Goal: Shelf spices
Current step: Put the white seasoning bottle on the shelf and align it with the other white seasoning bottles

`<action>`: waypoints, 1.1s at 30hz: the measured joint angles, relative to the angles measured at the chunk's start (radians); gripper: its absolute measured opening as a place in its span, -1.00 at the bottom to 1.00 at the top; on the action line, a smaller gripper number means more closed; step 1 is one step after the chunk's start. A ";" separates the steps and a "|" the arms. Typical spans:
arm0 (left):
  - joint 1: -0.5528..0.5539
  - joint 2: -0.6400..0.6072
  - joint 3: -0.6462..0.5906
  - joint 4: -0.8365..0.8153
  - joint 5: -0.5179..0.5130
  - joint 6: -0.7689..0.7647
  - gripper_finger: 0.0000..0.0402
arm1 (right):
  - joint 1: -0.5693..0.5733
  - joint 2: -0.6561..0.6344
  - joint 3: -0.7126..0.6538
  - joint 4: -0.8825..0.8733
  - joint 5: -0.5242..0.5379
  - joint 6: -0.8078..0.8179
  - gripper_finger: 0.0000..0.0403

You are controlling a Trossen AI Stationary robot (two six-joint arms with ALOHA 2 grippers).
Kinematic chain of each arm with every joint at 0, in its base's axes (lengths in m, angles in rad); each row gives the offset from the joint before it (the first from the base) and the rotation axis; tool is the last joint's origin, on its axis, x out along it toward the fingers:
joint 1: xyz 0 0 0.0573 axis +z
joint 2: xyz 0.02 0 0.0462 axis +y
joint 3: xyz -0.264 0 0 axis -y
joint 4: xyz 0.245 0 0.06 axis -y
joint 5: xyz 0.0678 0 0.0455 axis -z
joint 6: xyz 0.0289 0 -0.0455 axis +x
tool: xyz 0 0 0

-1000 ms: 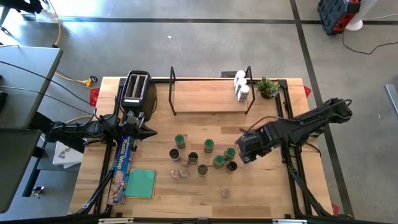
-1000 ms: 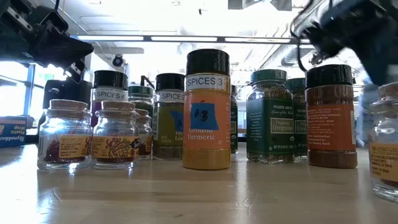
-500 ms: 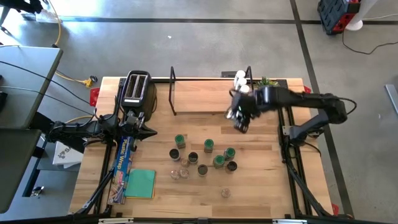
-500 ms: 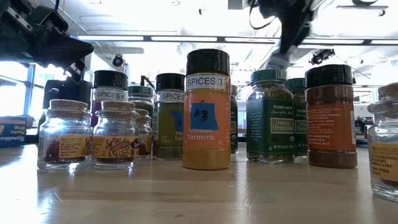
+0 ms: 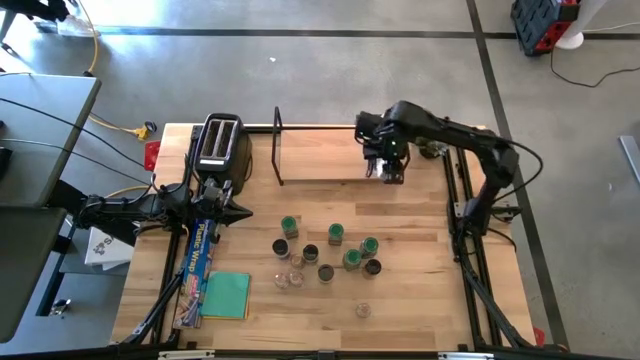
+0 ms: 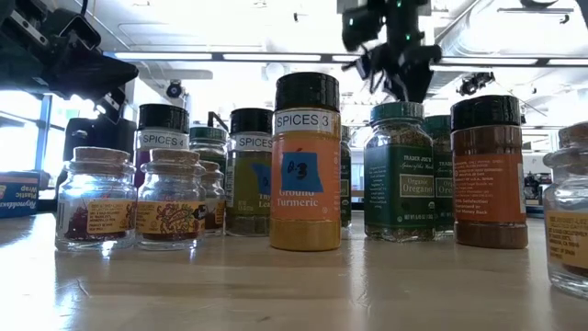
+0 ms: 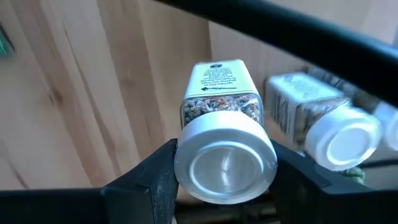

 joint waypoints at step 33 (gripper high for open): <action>0.000 0.000 0.000 0.000 0.000 0.000 -1.00 | -0.093 0.060 0.000 0.005 0.040 -0.063 0.01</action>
